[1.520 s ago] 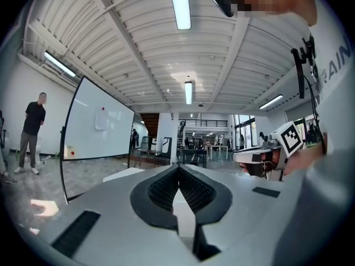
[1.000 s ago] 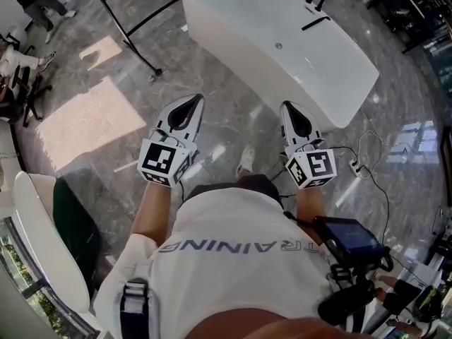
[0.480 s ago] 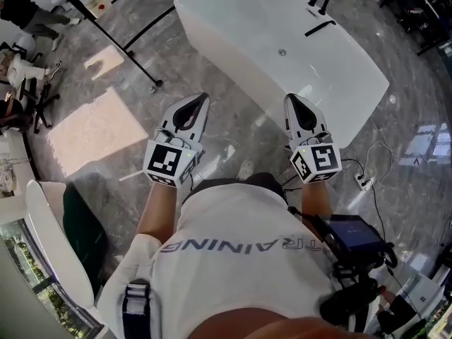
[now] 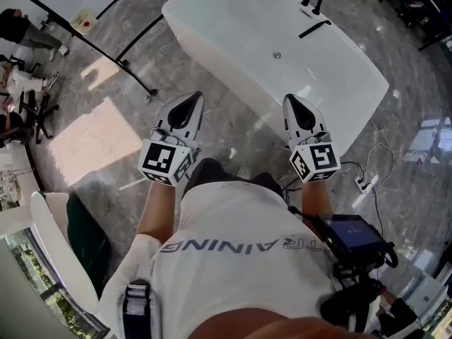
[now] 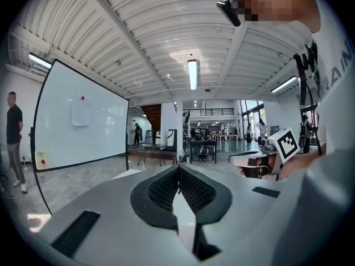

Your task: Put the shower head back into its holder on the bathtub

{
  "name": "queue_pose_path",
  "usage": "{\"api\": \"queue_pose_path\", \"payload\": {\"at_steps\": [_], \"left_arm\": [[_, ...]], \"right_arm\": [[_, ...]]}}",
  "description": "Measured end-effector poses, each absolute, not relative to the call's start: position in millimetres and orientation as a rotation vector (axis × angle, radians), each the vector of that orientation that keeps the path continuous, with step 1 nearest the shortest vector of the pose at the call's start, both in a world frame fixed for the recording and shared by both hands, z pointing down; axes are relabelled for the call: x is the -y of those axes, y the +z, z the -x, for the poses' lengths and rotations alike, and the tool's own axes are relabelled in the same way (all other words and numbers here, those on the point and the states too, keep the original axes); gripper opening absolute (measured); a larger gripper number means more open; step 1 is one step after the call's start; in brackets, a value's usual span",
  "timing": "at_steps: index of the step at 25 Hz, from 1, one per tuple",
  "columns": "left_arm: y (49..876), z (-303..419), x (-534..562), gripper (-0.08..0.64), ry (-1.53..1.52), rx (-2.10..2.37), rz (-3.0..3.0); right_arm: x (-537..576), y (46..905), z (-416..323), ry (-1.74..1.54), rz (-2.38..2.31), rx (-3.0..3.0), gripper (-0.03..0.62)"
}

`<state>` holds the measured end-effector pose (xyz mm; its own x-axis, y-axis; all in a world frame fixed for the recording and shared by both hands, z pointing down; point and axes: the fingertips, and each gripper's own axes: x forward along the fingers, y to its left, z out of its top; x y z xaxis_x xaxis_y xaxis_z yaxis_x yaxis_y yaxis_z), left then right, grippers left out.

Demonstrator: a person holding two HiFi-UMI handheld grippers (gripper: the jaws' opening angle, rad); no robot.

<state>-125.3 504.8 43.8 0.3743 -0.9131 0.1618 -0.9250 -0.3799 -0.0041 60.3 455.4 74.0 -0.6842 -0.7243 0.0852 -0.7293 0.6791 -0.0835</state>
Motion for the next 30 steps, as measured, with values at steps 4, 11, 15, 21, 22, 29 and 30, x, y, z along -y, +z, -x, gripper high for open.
{"api": "queue_pose_path", "payload": {"at_steps": [4,11,15,21,22,29,30], "left_arm": [[41,114,-466,0.017,0.191,1.634,-2.582],[44,93,-388,0.017,0.164,1.468,-2.692],[49,93,-336,0.017,0.143,1.361,-2.738],[58,133,-244,0.017,0.144,1.213,-2.777],[56,140,-229,0.017,0.148,1.195,-2.786],[56,154,-151,0.017,0.151,1.038,-2.863],[56,151,-146,0.017,0.144,1.012,-2.872]], "right_arm": [[-428,72,-71,0.160,-1.289,2.811,0.012],[-375,74,-90,0.146,-1.430,2.723,0.012],[-337,78,-89,0.147,-1.511,2.648,0.012],[-260,72,-50,0.117,-1.624,2.541,0.012],[-247,69,-44,0.109,-1.645,2.529,0.012],[-199,55,-26,0.071,-1.780,2.418,0.012],[-197,56,-28,0.073,-1.795,2.397,0.012]]}}
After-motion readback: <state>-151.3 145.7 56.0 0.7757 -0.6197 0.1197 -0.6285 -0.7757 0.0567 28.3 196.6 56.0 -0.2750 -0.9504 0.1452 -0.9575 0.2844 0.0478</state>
